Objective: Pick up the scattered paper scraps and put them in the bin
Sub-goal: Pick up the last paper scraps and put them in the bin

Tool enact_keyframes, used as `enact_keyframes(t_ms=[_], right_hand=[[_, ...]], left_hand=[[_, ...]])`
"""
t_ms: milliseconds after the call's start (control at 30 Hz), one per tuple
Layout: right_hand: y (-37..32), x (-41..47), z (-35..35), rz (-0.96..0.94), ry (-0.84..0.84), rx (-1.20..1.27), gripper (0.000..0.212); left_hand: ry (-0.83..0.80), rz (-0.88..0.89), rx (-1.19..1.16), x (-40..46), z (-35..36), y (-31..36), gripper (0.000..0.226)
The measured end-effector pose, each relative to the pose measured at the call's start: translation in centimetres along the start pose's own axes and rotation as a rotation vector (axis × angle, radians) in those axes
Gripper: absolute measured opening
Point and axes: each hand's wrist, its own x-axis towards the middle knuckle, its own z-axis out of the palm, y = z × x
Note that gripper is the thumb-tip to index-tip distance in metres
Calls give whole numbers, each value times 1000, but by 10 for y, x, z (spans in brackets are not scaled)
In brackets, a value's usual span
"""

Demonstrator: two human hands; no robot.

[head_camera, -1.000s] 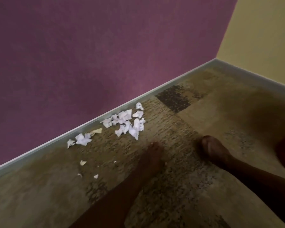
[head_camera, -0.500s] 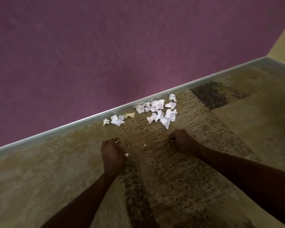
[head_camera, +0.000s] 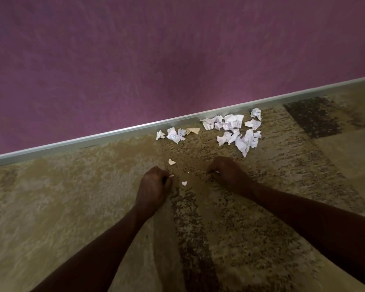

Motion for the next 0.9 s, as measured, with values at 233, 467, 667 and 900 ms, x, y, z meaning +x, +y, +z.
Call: enact_keyframes(t_ms=[233,467,667,900], right_hand=[[-17,28,3,5,65,152,14],[-37,51,11,-75,-52,137,19],[-32,51,22,-150,-74,15,14],[-25,51,8,172,31,265,17]], left_hand=[[126,-238,-230,15,3,12,14],[-44,12,-81,44,0,1,9],[-101,97,-60,52,-4,3,13],[-13,-127,-168,30,8,10,19]])
